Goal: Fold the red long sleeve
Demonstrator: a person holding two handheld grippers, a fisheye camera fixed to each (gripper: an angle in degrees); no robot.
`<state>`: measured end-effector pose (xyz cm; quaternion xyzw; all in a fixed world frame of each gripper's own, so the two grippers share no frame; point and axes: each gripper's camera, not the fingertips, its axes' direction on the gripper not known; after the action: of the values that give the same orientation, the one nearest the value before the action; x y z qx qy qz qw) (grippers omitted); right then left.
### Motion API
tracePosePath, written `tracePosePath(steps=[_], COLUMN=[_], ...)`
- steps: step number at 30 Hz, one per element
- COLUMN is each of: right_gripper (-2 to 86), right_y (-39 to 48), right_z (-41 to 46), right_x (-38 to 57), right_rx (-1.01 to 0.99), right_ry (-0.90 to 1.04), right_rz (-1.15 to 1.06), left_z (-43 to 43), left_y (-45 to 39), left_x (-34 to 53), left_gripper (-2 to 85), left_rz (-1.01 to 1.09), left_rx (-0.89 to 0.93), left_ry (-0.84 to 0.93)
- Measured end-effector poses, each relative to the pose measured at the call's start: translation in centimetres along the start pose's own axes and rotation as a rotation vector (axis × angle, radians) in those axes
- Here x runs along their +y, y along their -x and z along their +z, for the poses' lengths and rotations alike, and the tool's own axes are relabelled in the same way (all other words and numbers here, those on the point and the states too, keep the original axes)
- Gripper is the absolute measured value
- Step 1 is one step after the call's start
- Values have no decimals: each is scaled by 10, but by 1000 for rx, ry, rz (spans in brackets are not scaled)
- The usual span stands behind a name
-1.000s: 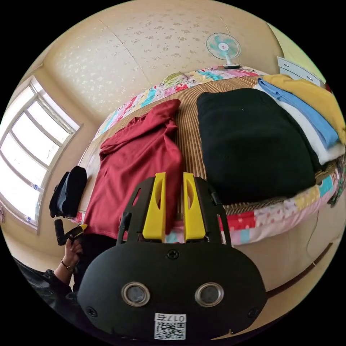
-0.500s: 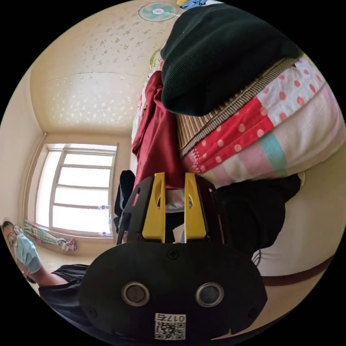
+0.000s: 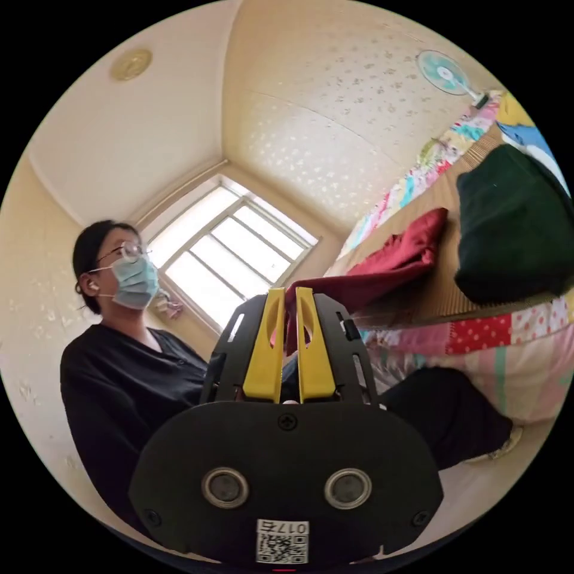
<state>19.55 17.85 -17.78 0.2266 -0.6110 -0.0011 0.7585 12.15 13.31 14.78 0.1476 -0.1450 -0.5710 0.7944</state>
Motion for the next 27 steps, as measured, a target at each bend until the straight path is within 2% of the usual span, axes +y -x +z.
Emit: tracePosePath(steps=[2,4,5,7,8,10,12,15,17,20,25,27], right_gripper=[24,21,17,12,10,9,10,20,46,89,107,92], right_y=[22,21,10,-18,-38,-69,-88,-92,-95,-107,-123,-127], right_z=[-7,-8,-7,-18,-28,-33,-19,35,84,135,191,206], right_x=[-2,-5,-8,-4,3,8,6,-6,-4,15,53,64], right_rx=[-100,-83,-10,125,127,82,92,220,391,545,736,750], right_ry=[-41,-66,-76,-208,-329,-432,-434,-207,13,236,415,437], right_rz=[-111,-109,-48,110,173,252,314,311,301,307,326,323], left_z=[-10,-20,-22,-27,-26,-5,11,25,27,26,14,13], left_y=[-11,-4,0,18,22,36,44,48,47,52,63,63], left_x=[-1,3,5,14,14,2,-5,-18,-22,-21,-2,3], left_gripper=[39,39,39,40,40,39,40,40,40,40,40,40], left_rz=[35,-58,-98,-249,-261,-214,-222,-207,-197,-212,-268,-274], left_rx=[78,32,-11,-266,-304,-275,-292,-302,-317,-345,-337,-347], left_ry=[-54,-144,-167,-220,-222,-152,-130,-124,-121,-125,-185,-192])
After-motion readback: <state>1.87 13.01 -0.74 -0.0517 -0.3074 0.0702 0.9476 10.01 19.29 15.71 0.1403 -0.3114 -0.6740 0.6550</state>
